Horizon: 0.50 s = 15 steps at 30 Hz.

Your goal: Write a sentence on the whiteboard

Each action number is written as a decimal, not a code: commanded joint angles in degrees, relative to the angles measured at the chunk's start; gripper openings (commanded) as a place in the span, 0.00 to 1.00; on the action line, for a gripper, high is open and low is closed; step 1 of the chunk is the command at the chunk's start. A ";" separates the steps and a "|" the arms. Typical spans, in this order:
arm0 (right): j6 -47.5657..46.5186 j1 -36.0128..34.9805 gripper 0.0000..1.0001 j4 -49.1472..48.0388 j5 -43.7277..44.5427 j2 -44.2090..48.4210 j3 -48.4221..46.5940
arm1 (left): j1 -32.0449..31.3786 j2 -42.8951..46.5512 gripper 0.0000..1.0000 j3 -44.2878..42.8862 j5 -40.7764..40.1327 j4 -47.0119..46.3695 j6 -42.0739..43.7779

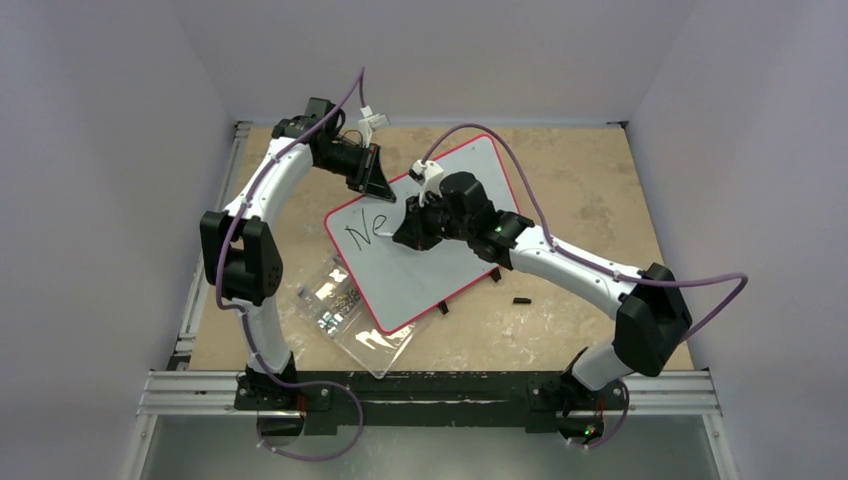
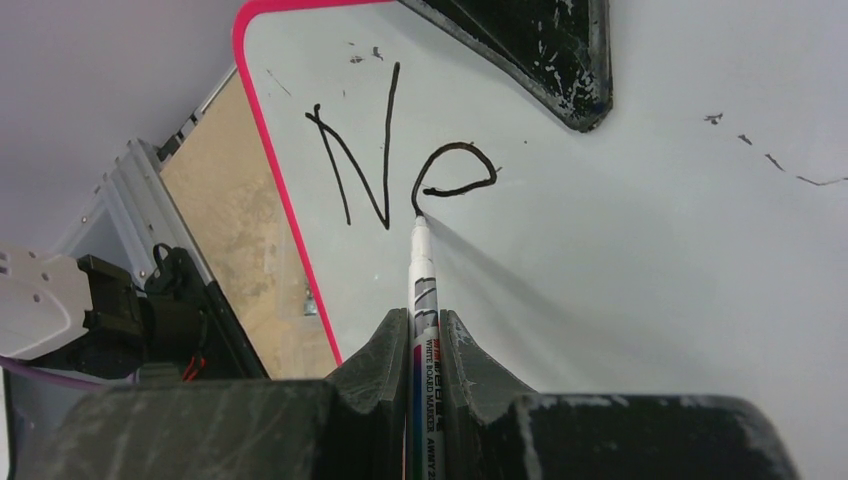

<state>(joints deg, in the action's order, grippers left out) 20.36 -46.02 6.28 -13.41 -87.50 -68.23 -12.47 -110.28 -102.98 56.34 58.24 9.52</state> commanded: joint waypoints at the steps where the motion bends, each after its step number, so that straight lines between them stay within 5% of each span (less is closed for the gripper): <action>1: -0.36 0.47 0.00 1.40 5.76 1.69 1.76 | -2.65 1.44 0.00 -0.73 -4.22 3.47 5.07; 15: -2.33 2.52 0.00 6.16 7.99 2.69 -1.84 | -2.63 1.78 0.00 -0.57 -4.22 3.40 5.17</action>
<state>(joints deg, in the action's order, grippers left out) 20.43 -44.47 9.50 -9.21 -85.03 -67.44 -12.47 -110.28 -102.98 56.34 58.19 9.61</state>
